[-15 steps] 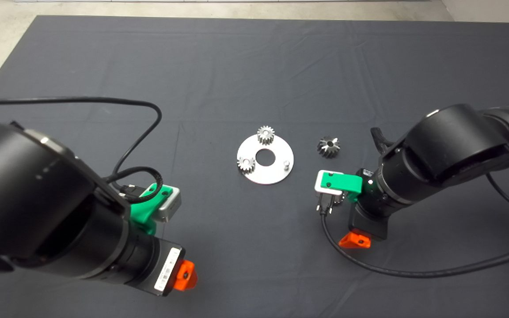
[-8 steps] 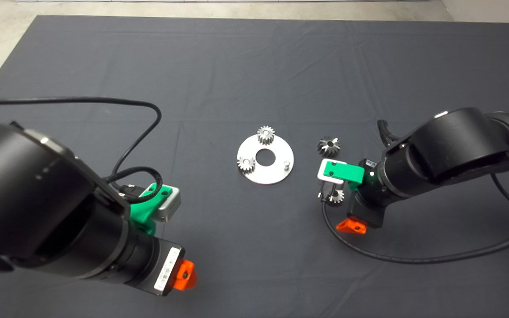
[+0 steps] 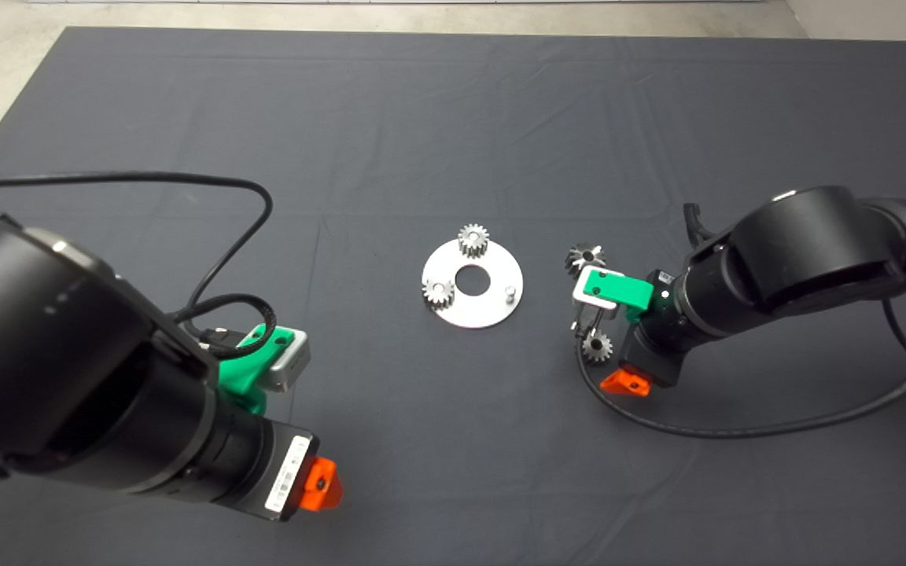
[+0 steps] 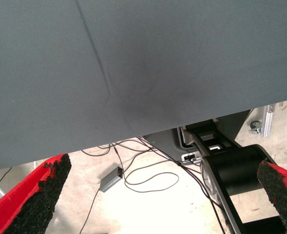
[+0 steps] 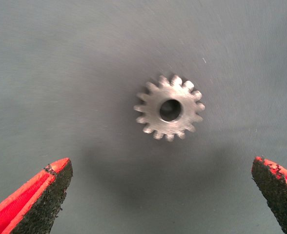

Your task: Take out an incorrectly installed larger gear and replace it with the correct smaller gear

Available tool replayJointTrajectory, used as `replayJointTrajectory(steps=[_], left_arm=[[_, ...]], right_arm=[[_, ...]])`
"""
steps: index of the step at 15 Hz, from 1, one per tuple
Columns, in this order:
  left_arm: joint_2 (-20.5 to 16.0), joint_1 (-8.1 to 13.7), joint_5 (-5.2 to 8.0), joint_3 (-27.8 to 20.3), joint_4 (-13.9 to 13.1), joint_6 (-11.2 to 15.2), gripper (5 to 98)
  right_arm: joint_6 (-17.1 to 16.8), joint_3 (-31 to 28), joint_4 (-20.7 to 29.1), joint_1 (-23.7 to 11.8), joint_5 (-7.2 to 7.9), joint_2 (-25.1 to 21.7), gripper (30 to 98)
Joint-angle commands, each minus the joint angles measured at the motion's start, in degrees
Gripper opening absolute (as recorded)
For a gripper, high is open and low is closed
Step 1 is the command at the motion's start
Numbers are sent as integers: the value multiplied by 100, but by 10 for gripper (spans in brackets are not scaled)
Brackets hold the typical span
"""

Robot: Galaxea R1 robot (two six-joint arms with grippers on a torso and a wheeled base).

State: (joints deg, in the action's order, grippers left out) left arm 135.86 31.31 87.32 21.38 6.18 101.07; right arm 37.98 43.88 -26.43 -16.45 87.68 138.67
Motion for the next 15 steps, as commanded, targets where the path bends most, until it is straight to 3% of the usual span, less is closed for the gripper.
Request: replayJointTrajectory(steps=[1, 3, 6, 7, 9, 15], left_arm=[[-2, 47, 13, -92, -3, 53, 982], [-2, 43, 22, -92, -3, 106, 982], [-2, -36, 13, -92, -3, 97, 982], [6, -60, 13, -92, -3, 88, 982], [-2, -63, 22, -92, -3, 79, 983], [-2, -63, 13, -92, -3, 79, 982]], right_arm=[[597, 272, -257, 89, 408, -45, 971], [901, 276, -344, 89, 337, -45, 971], [1044, 268, -381, 89, 311, -19, 971], [1102, 268, -381, 89, 230, -19, 971], [1106, 268, -389, 89, 109, -2, 971], [1106, 259, -627, 203, 91, 121, 971]])
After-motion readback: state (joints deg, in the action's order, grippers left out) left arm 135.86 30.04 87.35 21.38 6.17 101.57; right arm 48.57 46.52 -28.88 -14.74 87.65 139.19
